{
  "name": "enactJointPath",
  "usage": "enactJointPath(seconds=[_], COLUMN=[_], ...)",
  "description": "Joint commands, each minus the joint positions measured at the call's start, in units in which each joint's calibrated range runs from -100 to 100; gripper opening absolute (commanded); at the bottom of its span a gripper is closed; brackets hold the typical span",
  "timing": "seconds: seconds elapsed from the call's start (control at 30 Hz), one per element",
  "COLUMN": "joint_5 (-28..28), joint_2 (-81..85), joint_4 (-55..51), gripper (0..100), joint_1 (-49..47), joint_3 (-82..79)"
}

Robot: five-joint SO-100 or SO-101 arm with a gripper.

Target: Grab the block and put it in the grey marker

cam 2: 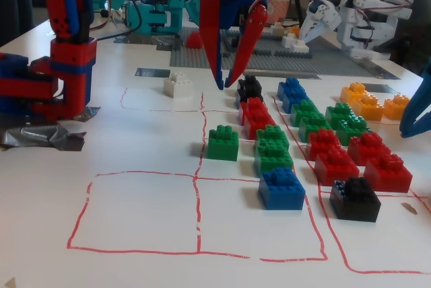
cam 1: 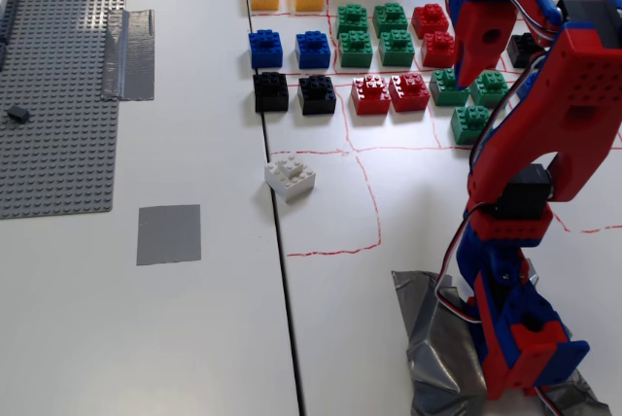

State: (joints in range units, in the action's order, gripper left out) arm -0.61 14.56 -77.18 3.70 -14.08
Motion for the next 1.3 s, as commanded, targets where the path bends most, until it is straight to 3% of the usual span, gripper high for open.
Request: enactJointPath(seconds=[0.0, 0.67, 1.27], joint_5=[-0.73, -1.86, -12.94], joint_2=[2.02, 4.75, 6.48], joint_4=[3.8, 1.36, -1.31], gripper=[0, 0, 0], joint_1=[2.19, 2.78, 16.13], joint_3=[2.27, -0.18, 2.36])
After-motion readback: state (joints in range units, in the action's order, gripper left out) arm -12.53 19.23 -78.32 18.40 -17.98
